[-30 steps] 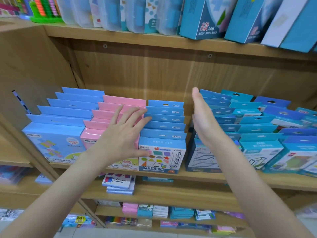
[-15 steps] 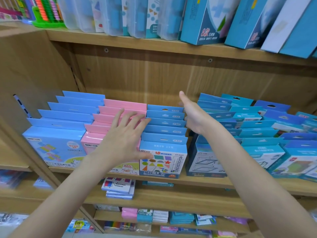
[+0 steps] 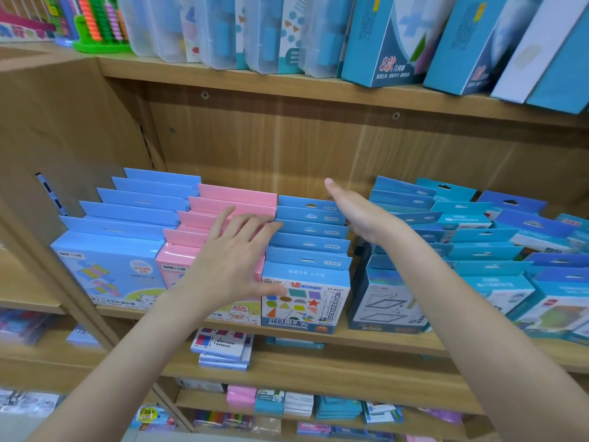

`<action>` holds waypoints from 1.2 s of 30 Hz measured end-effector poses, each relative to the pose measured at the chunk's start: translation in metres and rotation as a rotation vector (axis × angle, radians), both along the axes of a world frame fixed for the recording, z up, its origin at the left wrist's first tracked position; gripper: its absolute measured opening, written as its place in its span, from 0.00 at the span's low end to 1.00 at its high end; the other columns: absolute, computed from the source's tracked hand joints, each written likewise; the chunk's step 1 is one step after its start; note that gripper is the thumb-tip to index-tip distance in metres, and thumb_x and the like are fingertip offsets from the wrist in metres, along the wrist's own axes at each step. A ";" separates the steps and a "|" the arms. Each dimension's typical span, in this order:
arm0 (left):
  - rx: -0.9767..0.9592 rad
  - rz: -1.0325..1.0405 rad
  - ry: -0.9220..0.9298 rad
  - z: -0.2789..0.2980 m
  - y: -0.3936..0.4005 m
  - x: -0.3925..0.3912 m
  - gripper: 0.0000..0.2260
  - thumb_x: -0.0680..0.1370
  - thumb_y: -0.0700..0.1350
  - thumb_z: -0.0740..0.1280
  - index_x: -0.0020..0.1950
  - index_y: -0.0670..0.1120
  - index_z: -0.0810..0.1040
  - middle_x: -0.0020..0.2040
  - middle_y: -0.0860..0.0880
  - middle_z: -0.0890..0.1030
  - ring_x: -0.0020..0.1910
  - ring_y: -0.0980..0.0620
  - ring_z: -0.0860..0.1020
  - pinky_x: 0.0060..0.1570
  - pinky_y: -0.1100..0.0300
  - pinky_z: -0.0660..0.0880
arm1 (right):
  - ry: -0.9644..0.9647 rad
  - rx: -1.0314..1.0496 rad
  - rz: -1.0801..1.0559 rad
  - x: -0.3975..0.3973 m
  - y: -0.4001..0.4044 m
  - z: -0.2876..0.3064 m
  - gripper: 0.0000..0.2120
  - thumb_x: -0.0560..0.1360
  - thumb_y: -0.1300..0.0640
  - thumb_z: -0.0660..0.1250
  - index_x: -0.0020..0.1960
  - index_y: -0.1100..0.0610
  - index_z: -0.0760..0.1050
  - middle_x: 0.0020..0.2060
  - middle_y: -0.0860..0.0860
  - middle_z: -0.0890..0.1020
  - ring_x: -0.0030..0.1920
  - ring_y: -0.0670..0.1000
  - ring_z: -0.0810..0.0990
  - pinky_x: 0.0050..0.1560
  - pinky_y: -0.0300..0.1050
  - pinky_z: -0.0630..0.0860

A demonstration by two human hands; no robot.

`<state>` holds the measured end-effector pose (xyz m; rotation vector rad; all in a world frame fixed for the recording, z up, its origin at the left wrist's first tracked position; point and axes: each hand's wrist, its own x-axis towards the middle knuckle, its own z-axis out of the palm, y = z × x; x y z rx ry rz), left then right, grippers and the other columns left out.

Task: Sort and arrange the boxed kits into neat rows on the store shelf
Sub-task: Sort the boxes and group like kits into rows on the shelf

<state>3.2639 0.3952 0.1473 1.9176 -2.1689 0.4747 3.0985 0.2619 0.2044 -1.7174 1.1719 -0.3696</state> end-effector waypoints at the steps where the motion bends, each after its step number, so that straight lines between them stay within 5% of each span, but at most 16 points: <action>1: 0.006 0.000 0.010 0.000 0.001 0.000 0.42 0.61 0.70 0.69 0.66 0.45 0.69 0.63 0.46 0.75 0.62 0.43 0.72 0.68 0.48 0.47 | 0.010 -0.058 0.001 -0.004 0.002 0.004 0.29 0.78 0.38 0.45 0.75 0.52 0.52 0.75 0.50 0.55 0.75 0.53 0.54 0.72 0.54 0.53; 6: -0.011 -0.022 0.081 0.008 0.003 -0.009 0.42 0.63 0.73 0.59 0.69 0.47 0.65 0.68 0.46 0.70 0.69 0.46 0.63 0.70 0.45 0.45 | 0.043 -0.258 -0.051 -0.056 0.003 0.019 0.28 0.77 0.36 0.45 0.71 0.49 0.62 0.73 0.48 0.63 0.72 0.51 0.62 0.73 0.53 0.57; 9: -0.011 -0.114 0.127 0.010 -0.002 -0.029 0.42 0.63 0.72 0.56 0.69 0.48 0.63 0.68 0.46 0.69 0.69 0.49 0.58 0.70 0.45 0.46 | 0.147 -0.425 0.052 -0.103 0.010 0.027 0.28 0.73 0.35 0.54 0.69 0.48 0.64 0.68 0.44 0.68 0.68 0.46 0.65 0.69 0.46 0.61; 14: 0.015 -0.199 0.035 0.009 -0.019 -0.061 0.42 0.63 0.69 0.66 0.71 0.48 0.63 0.70 0.44 0.67 0.71 0.43 0.60 0.69 0.40 0.48 | 0.811 -0.450 0.369 -0.146 0.002 0.025 0.52 0.58 0.30 0.65 0.74 0.42 0.43 0.75 0.49 0.53 0.75 0.51 0.51 0.75 0.55 0.46; 16: 0.066 -0.198 0.032 0.006 -0.024 -0.068 0.44 0.64 0.67 0.69 0.73 0.49 0.61 0.73 0.46 0.62 0.73 0.42 0.56 0.70 0.43 0.41 | 0.980 -0.488 0.437 -0.146 -0.002 0.018 0.55 0.58 0.29 0.66 0.73 0.42 0.38 0.75 0.51 0.54 0.75 0.52 0.50 0.73 0.59 0.37; 18: 0.038 -0.195 -0.020 -0.001 -0.024 -0.069 0.44 0.60 0.66 0.72 0.71 0.48 0.64 0.69 0.45 0.69 0.69 0.41 0.64 0.69 0.46 0.45 | 1.089 -0.588 0.516 -0.140 -0.001 0.011 0.56 0.60 0.29 0.67 0.73 0.44 0.35 0.72 0.52 0.59 0.74 0.54 0.53 0.71 0.61 0.34; 21: -0.039 -0.183 -0.034 -0.010 -0.026 -0.065 0.45 0.55 0.64 0.76 0.67 0.47 0.69 0.61 0.44 0.77 0.58 0.41 0.75 0.64 0.48 0.54 | 1.070 -0.704 0.572 -0.129 0.003 0.002 0.57 0.60 0.30 0.68 0.74 0.46 0.35 0.69 0.53 0.62 0.72 0.55 0.58 0.72 0.59 0.37; 26: -0.082 -0.176 -0.006 -0.014 -0.026 -0.064 0.44 0.55 0.63 0.76 0.67 0.49 0.69 0.60 0.46 0.77 0.54 0.44 0.76 0.62 0.49 0.57 | 0.902 -0.753 0.604 -0.111 0.010 -0.006 0.56 0.60 0.34 0.71 0.74 0.47 0.39 0.61 0.52 0.65 0.64 0.56 0.63 0.69 0.50 0.53; 32: -0.077 -0.180 0.001 -0.014 -0.026 -0.065 0.44 0.55 0.62 0.77 0.67 0.48 0.70 0.60 0.46 0.77 0.55 0.43 0.76 0.62 0.48 0.57 | 0.940 -0.742 0.603 -0.110 0.013 -0.007 0.58 0.60 0.32 0.70 0.74 0.49 0.35 0.59 0.53 0.65 0.65 0.56 0.62 0.71 0.52 0.49; 36: -0.074 -0.174 0.009 -0.012 -0.023 -0.068 0.44 0.58 0.65 0.74 0.68 0.45 0.67 0.63 0.44 0.74 0.63 0.45 0.69 0.67 0.45 0.50 | 0.905 -0.739 0.574 -0.111 0.019 -0.013 0.60 0.60 0.32 0.69 0.73 0.50 0.31 0.70 0.54 0.58 0.73 0.56 0.52 0.73 0.55 0.35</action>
